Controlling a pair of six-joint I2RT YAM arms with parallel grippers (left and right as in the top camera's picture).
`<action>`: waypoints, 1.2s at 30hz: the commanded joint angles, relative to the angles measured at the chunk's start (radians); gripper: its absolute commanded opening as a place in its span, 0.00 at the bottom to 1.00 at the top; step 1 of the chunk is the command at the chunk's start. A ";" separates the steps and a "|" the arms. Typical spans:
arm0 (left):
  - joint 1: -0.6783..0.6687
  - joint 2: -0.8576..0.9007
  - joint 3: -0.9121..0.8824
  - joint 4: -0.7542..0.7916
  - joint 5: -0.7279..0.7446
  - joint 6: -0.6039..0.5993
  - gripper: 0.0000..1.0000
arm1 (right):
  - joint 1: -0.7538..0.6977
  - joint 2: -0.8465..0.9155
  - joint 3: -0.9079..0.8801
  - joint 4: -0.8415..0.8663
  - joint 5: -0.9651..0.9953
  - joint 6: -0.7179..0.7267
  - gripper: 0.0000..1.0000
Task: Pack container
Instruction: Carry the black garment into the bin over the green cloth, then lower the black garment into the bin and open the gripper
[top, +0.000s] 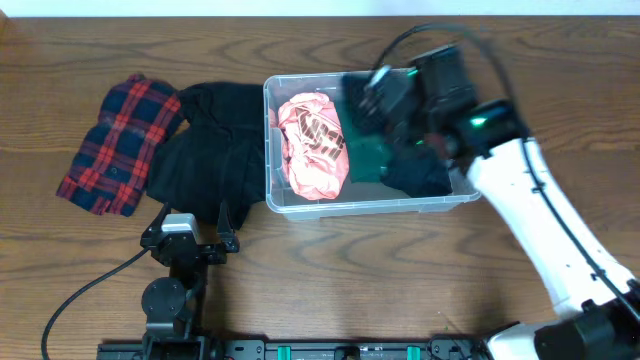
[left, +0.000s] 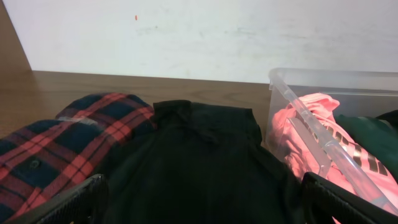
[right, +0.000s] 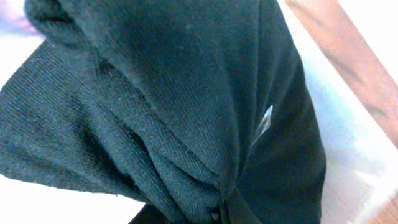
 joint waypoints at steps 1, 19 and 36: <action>-0.006 -0.005 -0.021 -0.033 -0.024 -0.016 0.98 | 0.052 0.026 0.002 -0.007 0.003 -0.060 0.01; -0.006 -0.005 -0.021 -0.033 -0.024 -0.016 0.98 | 0.116 0.178 0.002 -0.068 -0.114 -0.093 0.01; -0.006 -0.005 -0.021 -0.033 -0.024 -0.016 0.98 | 0.119 0.185 0.002 -0.072 -0.125 -0.089 0.99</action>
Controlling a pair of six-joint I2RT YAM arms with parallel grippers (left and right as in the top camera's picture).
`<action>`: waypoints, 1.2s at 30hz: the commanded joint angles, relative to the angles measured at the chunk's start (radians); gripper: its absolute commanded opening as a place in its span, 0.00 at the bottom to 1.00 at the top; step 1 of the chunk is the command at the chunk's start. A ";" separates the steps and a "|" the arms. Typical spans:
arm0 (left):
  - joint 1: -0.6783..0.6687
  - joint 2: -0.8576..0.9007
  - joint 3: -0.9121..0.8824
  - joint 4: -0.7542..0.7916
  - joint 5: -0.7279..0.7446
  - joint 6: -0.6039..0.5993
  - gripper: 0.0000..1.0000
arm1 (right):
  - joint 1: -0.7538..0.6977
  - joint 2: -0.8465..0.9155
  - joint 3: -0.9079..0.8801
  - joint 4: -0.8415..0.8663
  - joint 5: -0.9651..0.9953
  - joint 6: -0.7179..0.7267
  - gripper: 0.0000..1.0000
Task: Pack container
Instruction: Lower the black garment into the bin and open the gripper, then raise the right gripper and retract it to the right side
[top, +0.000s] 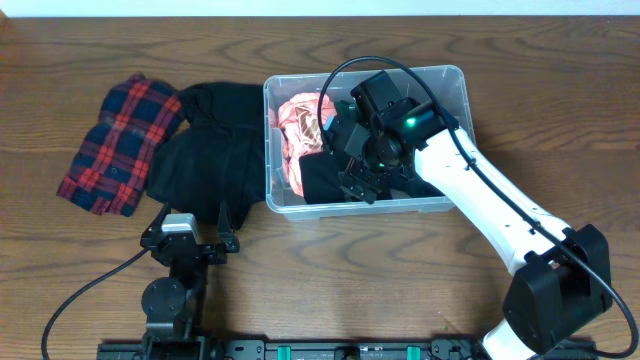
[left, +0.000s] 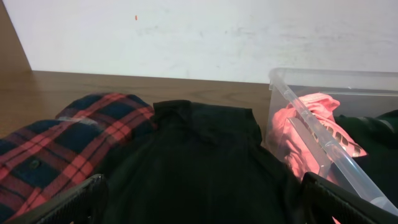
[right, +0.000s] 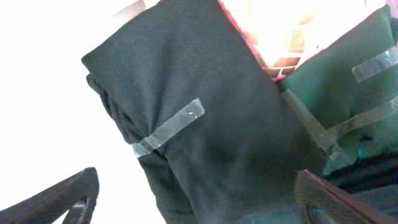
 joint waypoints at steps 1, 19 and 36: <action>-0.006 -0.005 -0.021 -0.033 -0.024 -0.016 0.98 | 0.011 0.008 0.002 0.003 -0.017 -0.005 0.99; -0.006 -0.005 -0.021 -0.033 -0.024 -0.016 0.98 | -0.130 -0.019 0.098 0.120 0.394 0.293 0.99; -0.006 -0.005 -0.021 -0.033 -0.024 -0.016 0.98 | -0.669 -0.018 0.098 0.142 0.396 0.497 0.99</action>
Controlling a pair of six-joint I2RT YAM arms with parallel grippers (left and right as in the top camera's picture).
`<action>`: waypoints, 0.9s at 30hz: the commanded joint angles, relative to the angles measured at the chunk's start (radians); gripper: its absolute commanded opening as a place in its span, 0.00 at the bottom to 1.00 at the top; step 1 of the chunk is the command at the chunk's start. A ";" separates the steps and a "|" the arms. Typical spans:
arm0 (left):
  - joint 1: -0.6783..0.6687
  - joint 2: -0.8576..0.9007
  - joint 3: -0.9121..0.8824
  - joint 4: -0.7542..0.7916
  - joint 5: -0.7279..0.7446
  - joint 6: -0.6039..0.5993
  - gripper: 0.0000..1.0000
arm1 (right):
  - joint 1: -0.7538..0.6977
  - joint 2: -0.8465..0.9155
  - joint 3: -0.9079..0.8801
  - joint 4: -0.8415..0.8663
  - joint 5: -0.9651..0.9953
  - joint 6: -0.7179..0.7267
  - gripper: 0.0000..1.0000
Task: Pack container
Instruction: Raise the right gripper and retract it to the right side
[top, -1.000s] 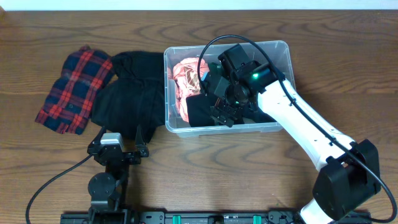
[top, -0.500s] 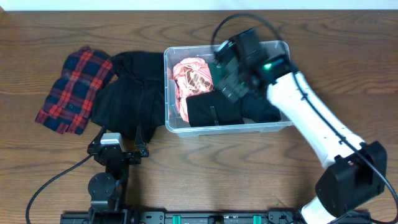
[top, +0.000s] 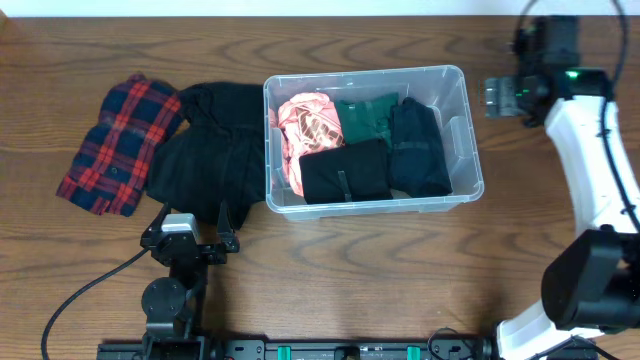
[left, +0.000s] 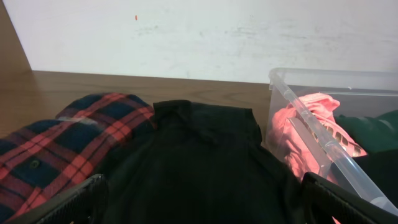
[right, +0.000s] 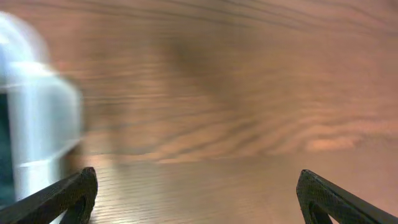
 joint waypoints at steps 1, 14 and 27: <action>-0.006 -0.005 -0.021 -0.033 -0.024 -0.016 0.98 | -0.068 -0.017 0.016 -0.001 0.006 0.034 0.99; -0.006 -0.005 -0.021 -0.033 -0.024 -0.016 0.98 | -0.142 -0.017 0.016 -0.006 -0.053 0.041 0.99; -0.006 -0.005 -0.021 -0.033 -0.024 -0.016 0.98 | -0.142 -0.017 0.016 -0.006 -0.053 0.041 0.99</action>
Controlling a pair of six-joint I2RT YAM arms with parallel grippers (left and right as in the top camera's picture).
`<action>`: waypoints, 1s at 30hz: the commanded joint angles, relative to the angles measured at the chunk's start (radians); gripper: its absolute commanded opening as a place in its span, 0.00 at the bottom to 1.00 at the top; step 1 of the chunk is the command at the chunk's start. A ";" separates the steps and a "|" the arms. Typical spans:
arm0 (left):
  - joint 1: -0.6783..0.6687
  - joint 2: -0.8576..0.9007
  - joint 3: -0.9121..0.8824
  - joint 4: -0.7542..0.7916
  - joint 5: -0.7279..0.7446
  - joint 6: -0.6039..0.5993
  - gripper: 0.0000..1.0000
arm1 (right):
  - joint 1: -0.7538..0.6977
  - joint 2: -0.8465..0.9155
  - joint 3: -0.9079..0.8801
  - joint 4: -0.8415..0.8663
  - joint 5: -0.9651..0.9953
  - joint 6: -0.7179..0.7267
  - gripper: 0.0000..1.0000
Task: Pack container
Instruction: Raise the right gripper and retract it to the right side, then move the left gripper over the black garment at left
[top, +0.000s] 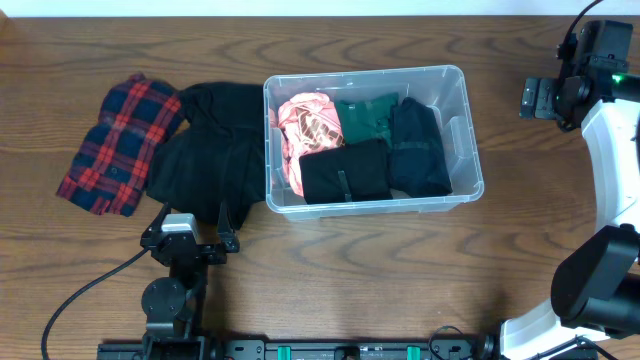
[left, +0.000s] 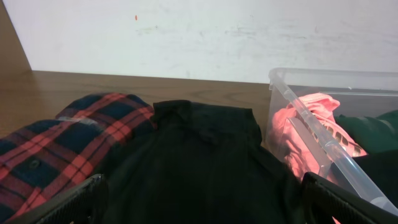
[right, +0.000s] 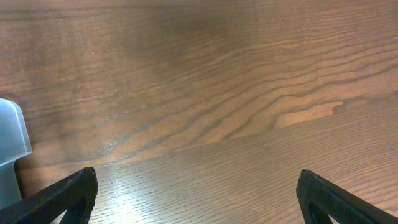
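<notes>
A clear plastic container stands mid-table. It holds a pink garment, a green one, a dark navy one and a folded black one. To its left on the table lie a black garment and a red plaid shirt. The left wrist view also shows the black garment, the plaid shirt and the container. My left gripper rests open at the front, facing the black garment. My right gripper hangs open and empty over bare wood, right of the container.
The wooden table runs along the front. A black cable trails from the left arm's base. In the right wrist view, a corner of the container shows at the left edge.
My right gripper has moved a little farther right, away from the container, and is still open. The left gripper and all the garments are unchanged.
My right gripper was first shut on a dark garment over the container's right side. Then it was open above the container, with the folded black garment lying at the front inside. After that it was outside the container on the right, and it is now farther right.
</notes>
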 joint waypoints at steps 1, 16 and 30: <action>-0.006 -0.005 -0.021 -0.033 -0.024 -0.016 0.98 | 0.000 -0.016 0.016 -0.002 -0.006 0.017 0.99; -0.005 -0.004 -0.021 0.321 -0.045 0.067 0.98 | 0.000 -0.016 0.016 -0.002 -0.006 0.017 0.99; -0.005 0.301 0.172 0.612 -0.084 0.381 0.98 | 0.000 -0.016 0.016 -0.002 -0.006 0.017 0.99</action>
